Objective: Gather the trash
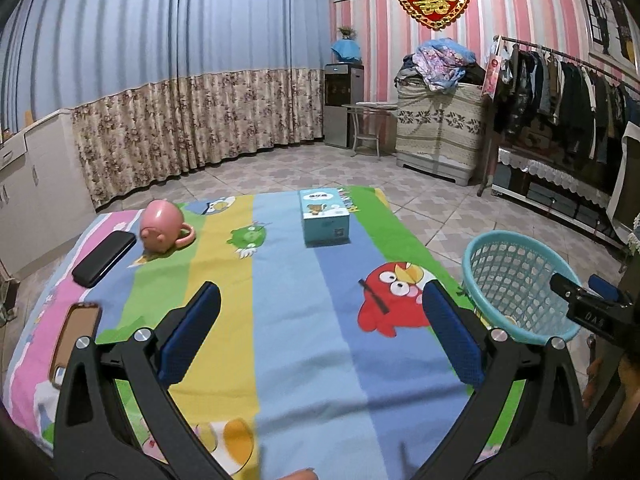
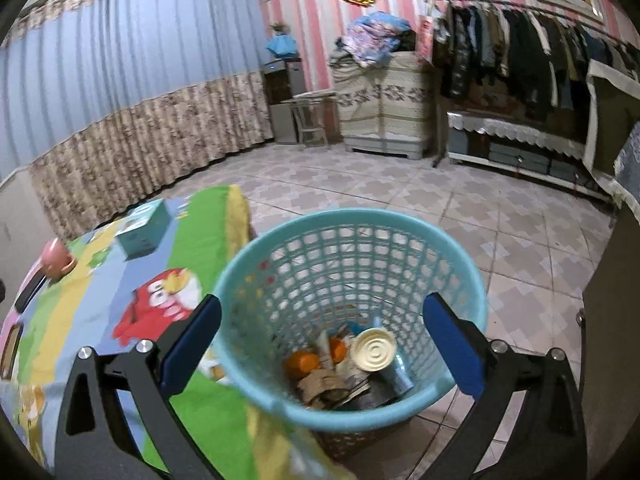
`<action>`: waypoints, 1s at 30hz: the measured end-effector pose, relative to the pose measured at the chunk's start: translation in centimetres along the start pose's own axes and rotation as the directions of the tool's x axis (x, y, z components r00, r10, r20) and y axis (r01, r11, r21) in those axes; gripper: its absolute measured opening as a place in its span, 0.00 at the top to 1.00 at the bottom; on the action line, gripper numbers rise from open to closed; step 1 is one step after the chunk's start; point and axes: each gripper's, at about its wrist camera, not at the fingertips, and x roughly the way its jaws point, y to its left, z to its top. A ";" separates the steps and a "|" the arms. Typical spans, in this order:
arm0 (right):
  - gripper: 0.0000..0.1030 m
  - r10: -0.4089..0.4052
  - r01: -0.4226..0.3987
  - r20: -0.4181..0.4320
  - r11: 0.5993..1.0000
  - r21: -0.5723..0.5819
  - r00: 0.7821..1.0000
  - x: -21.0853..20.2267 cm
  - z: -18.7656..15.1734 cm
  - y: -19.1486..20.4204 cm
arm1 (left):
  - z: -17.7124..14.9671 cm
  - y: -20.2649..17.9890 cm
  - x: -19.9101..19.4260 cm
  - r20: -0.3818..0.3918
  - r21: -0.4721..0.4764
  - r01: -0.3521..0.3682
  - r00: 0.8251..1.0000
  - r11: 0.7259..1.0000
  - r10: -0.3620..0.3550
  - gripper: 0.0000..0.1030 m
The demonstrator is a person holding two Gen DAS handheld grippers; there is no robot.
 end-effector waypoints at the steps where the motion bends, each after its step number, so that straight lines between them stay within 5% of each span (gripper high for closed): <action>1: 0.04 0.008 -0.008 0.005 1.000 -0.011 1.000 -0.4 -0.3 0.6 | -0.2 0.3 -0.3 -0.004 -0.005 -0.007 1.000 1.000 0.007 0.05; 17: 0.04 0.126 -0.119 0.077 0.989 -0.083 0.989 -8.5 -4.8 4.9 | -4.8 2.1 -6.2 0.036 -0.030 -0.061 0.997 0.998 0.062 0.05; 30: 0.04 0.131 -0.107 0.126 0.977 -0.184 0.983 -10.4 -5.5 6.9 | -5.8 2.3 -7.2 0.092 -0.037 -0.053 0.994 0.998 0.056 0.05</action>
